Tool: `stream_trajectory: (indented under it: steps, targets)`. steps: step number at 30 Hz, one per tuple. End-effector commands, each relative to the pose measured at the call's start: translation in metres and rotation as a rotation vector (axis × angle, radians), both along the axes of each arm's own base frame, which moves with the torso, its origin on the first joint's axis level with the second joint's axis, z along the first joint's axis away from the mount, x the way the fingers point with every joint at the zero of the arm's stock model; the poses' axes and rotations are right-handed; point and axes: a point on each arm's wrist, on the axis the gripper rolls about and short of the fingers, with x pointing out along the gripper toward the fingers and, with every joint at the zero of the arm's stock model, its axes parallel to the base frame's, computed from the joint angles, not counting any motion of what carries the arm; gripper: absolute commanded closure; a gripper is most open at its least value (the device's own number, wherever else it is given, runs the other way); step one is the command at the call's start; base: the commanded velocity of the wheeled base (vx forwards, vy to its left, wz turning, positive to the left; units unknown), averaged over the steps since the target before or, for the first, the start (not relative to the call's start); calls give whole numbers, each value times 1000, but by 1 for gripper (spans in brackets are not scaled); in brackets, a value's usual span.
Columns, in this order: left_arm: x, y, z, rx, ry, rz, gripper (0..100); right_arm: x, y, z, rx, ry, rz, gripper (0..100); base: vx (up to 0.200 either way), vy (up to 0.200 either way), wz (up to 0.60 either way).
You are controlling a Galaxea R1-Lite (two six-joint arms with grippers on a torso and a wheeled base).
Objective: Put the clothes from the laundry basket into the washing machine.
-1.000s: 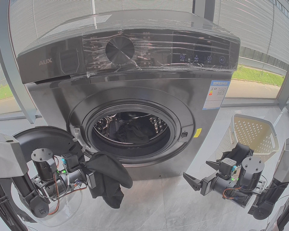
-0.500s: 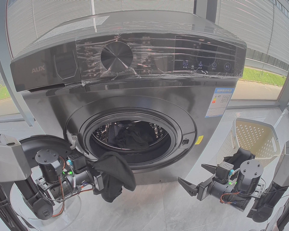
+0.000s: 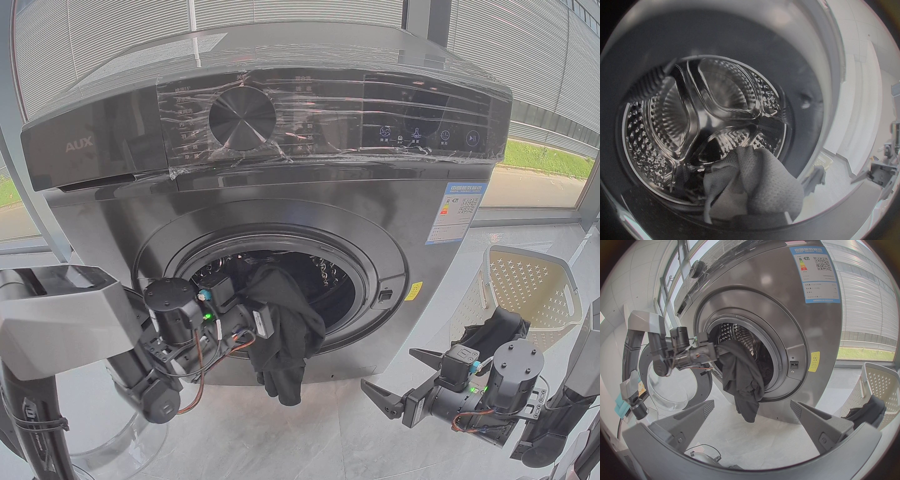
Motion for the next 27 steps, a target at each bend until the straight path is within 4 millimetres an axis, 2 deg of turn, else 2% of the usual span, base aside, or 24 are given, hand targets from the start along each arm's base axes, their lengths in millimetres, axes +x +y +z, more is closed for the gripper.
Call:
stream_trajectory:
  steps: [1, 7, 10, 15, 23, 27]
  targets:
    - [42, -31, -36, -47, -4, 51, 100, -1, 1, -1, -1, 3, 4, 0, 0, 0, 0]
    - [56, -41, -42, -90, -18, 58, 100, 0, 1, -1, 0, 2, 2, 0, 0, 0, 0]
    - [73, -46, -50, -106, -39, 69, 100, 1, 2, -3, -7, 10, 2, 0, 0, 0, 0]
    - [113, -33, -52, -138, -95, 147, 100, 1, 2, -4, -9, 14, 2, 0, 0, 0, 0]
    - [154, -25, -40, -161, -129, 258, 100, 3, 1, -7, -16, 22, -5, 0, 0, 0, 0]
    - [168, -26, -35, -167, -128, 316, 100, 3, 1, -7, -16, 22, -5, 0, 0, 0, 0]
